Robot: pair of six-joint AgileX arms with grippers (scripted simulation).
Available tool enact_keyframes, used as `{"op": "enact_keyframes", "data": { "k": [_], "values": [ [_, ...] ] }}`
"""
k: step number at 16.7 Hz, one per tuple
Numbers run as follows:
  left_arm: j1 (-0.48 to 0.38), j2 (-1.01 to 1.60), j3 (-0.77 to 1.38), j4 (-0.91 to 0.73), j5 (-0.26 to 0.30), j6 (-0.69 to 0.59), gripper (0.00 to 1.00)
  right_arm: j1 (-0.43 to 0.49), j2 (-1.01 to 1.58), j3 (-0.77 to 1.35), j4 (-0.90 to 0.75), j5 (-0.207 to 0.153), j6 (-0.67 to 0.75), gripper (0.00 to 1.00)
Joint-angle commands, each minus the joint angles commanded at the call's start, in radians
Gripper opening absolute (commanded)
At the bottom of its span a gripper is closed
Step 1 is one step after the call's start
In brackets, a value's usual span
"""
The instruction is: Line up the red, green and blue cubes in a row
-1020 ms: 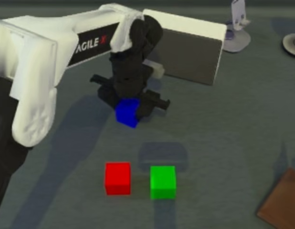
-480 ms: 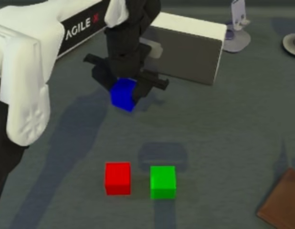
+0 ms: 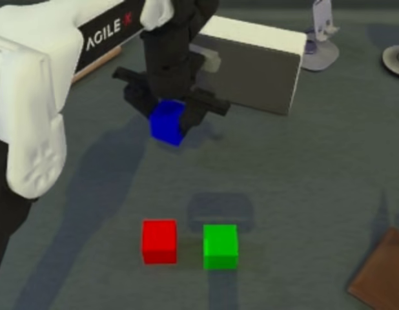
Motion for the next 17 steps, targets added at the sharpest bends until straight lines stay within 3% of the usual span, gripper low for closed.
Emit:
{"op": "enact_keyframes", "data": {
  "k": [5, 13, 17],
  "values": [
    [-0.113, -0.009, -0.004, -0.009, -0.006, -0.211, 0.00, 0.000, 0.000, 0.000, 0.000, 0.000, 0.000, 1.00],
    [-0.391, -0.061, -0.058, -0.022, -0.005, -0.801, 0.00, 0.000, 0.000, 0.000, 0.000, 0.000, 0.000, 1.00],
    [-0.470, -0.091, -0.079, -0.015, -0.004, -0.940, 0.00, 0.000, 0.000, 0.000, 0.000, 0.000, 0.000, 1.00]
  ]
}}
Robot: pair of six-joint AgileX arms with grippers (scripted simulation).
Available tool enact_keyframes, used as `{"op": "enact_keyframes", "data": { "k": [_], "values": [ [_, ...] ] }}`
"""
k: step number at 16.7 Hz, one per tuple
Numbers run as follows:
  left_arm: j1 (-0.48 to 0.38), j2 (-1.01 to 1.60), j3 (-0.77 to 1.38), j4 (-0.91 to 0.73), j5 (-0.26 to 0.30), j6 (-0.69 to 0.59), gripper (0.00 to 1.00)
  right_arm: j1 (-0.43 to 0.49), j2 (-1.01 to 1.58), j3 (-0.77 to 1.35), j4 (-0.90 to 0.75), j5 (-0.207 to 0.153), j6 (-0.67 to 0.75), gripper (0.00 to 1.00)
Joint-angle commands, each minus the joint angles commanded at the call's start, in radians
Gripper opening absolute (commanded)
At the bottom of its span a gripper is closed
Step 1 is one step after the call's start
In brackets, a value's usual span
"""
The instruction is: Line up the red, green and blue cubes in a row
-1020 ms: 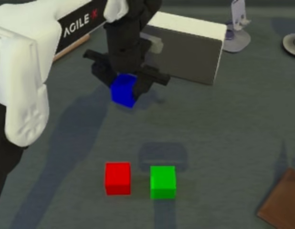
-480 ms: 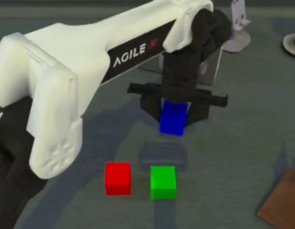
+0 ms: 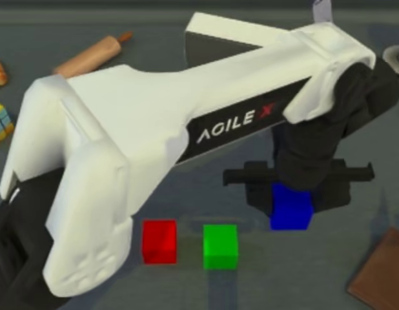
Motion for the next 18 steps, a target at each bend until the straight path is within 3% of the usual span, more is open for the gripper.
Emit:
{"op": "enact_keyframes", "data": {
  "k": [7, 13, 18],
  "values": [
    [-0.001, 0.002, -0.016, 0.018, -0.003, -0.004, 0.00, 0.000, 0.000, 0.000, 0.000, 0.000, 0.000, 1.00],
    [-0.002, 0.021, -0.206, 0.233, -0.002, -0.006, 0.00, 0.000, 0.000, 0.000, 0.000, 0.000, 0.000, 1.00],
    [-0.004, 0.027, -0.229, 0.257, 0.000, -0.007, 0.00, 0.000, 0.000, 0.000, 0.000, 0.000, 0.000, 1.00]
  ]
}}
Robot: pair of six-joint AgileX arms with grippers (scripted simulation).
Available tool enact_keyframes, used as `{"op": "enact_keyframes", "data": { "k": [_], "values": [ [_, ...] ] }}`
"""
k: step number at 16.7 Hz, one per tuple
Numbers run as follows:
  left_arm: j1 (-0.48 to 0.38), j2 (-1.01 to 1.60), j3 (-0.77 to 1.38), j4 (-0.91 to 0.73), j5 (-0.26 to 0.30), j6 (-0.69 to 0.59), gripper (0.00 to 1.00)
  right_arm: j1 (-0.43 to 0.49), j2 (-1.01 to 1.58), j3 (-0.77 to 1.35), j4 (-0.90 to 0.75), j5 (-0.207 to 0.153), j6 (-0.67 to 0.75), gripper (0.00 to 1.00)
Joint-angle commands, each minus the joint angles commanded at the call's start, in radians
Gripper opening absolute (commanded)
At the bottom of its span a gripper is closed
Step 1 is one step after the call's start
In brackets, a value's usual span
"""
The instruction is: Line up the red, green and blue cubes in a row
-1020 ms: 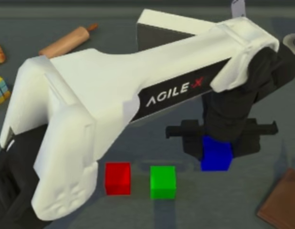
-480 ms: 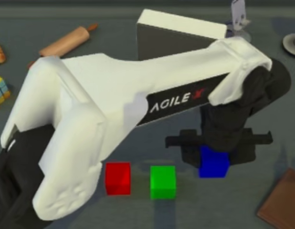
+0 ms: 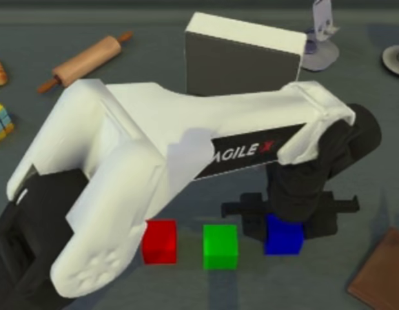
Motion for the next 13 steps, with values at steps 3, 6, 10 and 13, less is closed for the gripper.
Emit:
{"op": "enact_keyframes", "data": {
  "k": [3, 6, 10, 13],
  "values": [
    [0.000, 0.000, 0.000, 0.000, 0.000, 0.000, 0.23, 0.000, 0.000, 0.000, 0.000, 0.000, 0.000, 1.00],
    [0.000, 0.000, 0.000, 0.000, 0.000, 0.000, 0.45, 0.000, 0.000, 0.000, 0.000, 0.000, 0.000, 1.00],
    [0.000, 0.000, 0.000, 0.000, 0.000, 0.000, 0.75, 0.000, 0.000, 0.000, 0.000, 0.000, 0.000, 1.00],
    [0.000, 0.000, 0.000, 0.000, 0.000, 0.000, 0.98, 0.000, 0.000, 0.000, 0.000, 0.000, 0.000, 1.00]
  ]
}}
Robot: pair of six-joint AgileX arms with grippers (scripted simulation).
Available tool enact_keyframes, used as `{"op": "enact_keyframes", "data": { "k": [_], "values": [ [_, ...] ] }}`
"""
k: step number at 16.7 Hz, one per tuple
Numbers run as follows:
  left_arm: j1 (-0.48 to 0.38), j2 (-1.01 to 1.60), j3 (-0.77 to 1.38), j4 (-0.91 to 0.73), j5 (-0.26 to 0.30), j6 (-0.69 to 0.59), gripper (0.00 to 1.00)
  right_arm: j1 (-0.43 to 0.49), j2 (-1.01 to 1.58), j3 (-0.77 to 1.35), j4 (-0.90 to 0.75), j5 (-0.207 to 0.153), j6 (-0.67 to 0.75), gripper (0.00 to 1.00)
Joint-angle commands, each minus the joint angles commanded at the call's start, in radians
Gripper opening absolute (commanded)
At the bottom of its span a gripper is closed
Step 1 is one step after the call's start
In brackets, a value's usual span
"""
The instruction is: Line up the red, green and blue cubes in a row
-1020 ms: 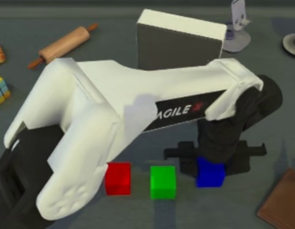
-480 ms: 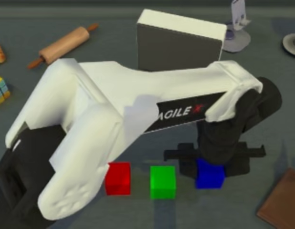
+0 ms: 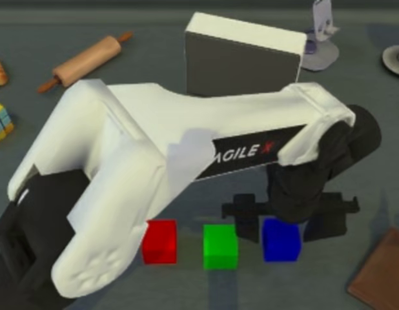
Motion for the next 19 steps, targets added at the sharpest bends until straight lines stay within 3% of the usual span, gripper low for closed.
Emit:
{"op": "enact_keyframes", "data": {
  "k": [10, 19],
  "values": [
    [0.001, 0.000, 0.004, -0.004, -0.001, 0.000, 1.00, 0.000, 0.000, 0.000, 0.000, 0.000, 0.000, 1.00],
    [0.019, -0.034, 0.220, -0.254, 0.000, -0.002, 1.00, 0.000, 0.000, 0.000, 0.000, 0.000, 0.000, 1.00]
  ]
}}
